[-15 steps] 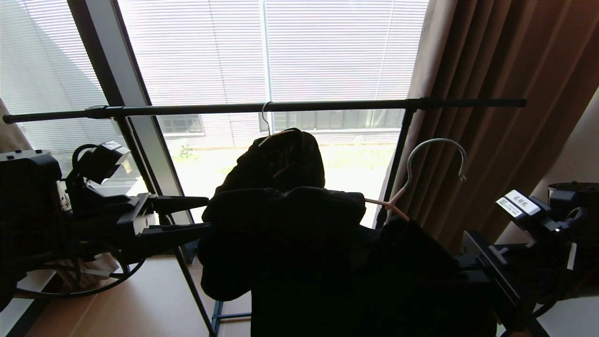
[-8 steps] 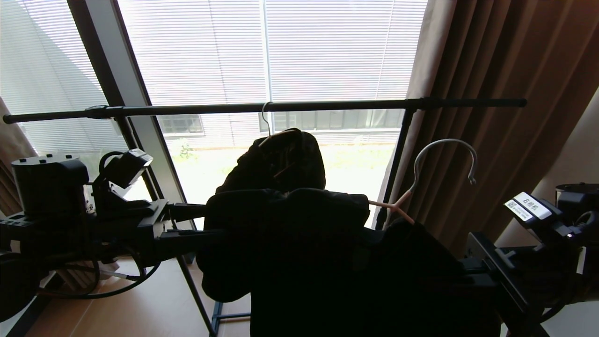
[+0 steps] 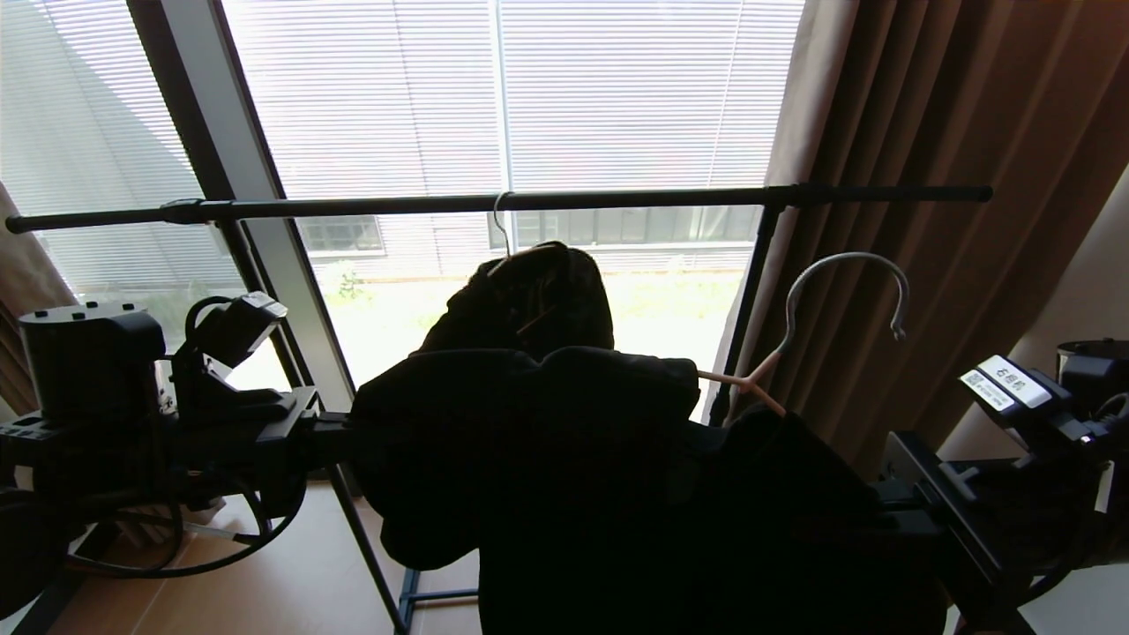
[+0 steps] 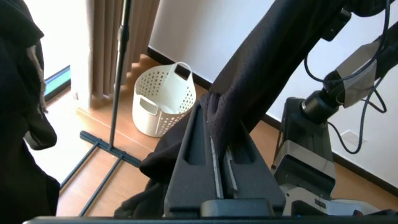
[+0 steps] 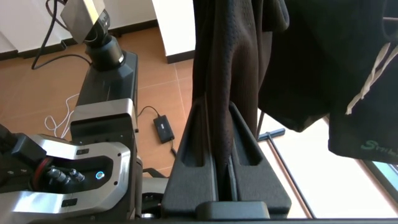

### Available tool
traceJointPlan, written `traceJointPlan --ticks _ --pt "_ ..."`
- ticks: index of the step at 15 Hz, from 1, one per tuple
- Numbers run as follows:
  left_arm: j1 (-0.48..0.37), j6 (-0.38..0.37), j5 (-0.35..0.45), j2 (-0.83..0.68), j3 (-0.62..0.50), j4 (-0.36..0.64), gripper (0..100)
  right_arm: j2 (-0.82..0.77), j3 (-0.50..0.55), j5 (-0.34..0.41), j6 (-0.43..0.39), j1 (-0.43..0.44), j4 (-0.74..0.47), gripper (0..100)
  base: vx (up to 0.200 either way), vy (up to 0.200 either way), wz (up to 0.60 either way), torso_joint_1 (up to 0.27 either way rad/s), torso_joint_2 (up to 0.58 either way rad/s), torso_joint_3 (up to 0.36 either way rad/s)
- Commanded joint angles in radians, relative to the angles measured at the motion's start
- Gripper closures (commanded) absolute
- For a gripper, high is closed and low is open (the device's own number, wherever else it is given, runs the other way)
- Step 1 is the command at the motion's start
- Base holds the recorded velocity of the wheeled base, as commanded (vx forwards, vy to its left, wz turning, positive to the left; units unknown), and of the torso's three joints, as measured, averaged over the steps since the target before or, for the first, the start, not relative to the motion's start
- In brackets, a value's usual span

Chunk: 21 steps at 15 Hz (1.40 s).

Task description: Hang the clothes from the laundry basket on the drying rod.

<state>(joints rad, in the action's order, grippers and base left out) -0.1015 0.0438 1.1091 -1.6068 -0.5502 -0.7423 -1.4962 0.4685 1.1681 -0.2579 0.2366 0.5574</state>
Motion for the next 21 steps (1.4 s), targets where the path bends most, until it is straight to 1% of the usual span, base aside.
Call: traceJointPlan --ticks 1,5,9,11,13,16,18,20,21 --pt "0.025 0.002 0.0 0.018 0.006 0.0 100 -0.001 0.002 0.001 0.0 -0.003 0.002 100 0.0 0.0 0.0 0.0 0.0 0.0" --pt "0.048 0.002 0.0 0.01 0.004 0.0 100 0.019 -0.001 0.002 0.002 -0.025 0.001 100 0.0 0.0 0.0 0.0 0.0 0.0" --pt "0.103 0.002 0.0 -0.024 0.0 -0.005 100 0.033 -0.001 0.004 0.005 -0.076 0.001 100 0.0 0.0 0.0 0.0 0.0 0.0" --pt "0.118 0.001 0.0 -0.036 0.006 -0.008 100 0.016 0.002 0.031 0.003 -0.089 0.002 100 0.0 0.0 0.0 0.0 0.0 0.0" --pt "0.138 0.002 0.0 -0.038 0.023 -0.009 100 0.013 0.007 0.033 0.003 -0.111 0.002 100 0.0 0.0 0.0 0.0 0.0 0.0" --pt "0.16 0.002 0.0 -0.053 0.041 -0.046 100 0.013 0.012 0.036 0.003 -0.117 0.002 100 0.0 0.0 0.0 0.0 0.0 0.0" --pt "0.183 0.004 0.0 -0.084 0.065 -0.095 100 0.013 0.012 0.036 0.002 -0.123 0.002 100 0.0 0.0 0.0 0.0 0.0 0.0" --pt "0.186 0.002 0.0 -0.101 0.087 -0.129 100 0.013 0.012 0.036 0.002 -0.132 0.002 100 0.0 0.0 0.0 0.0 0.0 0.0" --pt "0.187 0.004 0.0 -0.113 0.107 -0.17 100 0.014 0.01 0.036 0.002 -0.132 0.002 100 0.0 0.0 0.0 0.0 0.0 0.0"
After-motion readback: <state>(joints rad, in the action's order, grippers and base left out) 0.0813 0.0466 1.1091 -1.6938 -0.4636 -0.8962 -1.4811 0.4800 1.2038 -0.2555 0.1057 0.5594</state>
